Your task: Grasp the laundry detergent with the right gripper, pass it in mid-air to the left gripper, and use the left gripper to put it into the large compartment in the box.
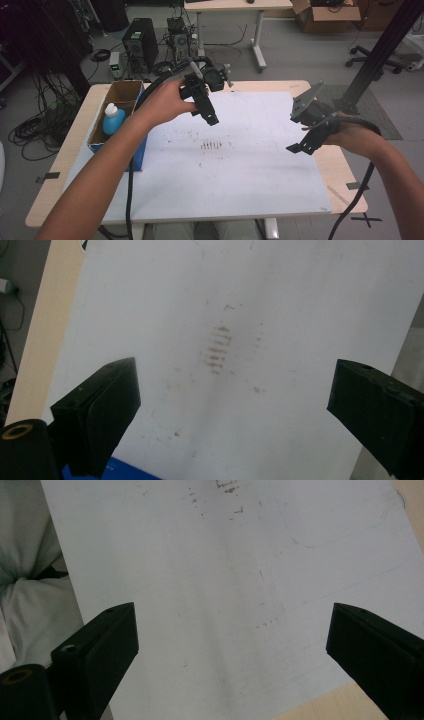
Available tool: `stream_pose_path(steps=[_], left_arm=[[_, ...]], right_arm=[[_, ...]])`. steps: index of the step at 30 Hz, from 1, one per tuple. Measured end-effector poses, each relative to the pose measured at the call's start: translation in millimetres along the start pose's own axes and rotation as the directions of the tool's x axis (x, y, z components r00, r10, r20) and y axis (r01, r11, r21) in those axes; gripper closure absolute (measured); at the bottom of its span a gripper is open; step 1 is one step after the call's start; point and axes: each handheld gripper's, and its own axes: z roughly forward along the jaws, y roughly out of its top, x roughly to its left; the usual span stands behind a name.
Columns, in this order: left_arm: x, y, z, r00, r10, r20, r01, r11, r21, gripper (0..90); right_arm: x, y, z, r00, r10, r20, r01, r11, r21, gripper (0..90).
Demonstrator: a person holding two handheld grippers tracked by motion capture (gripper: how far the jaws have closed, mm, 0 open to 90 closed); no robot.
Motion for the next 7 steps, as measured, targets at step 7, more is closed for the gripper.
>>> stream_pose_path(steps=[7], left_arm=[[0.7, -0.4, -0.5, 0.9999, -0.009, -0.009, 0.009, 1.0, -0.003, 6.7]], right_arm=[[0.7, 0.3, 0.3, 1.0, 0.002, 0.0, -0.002, 1.0, 0.0, 6.1]])
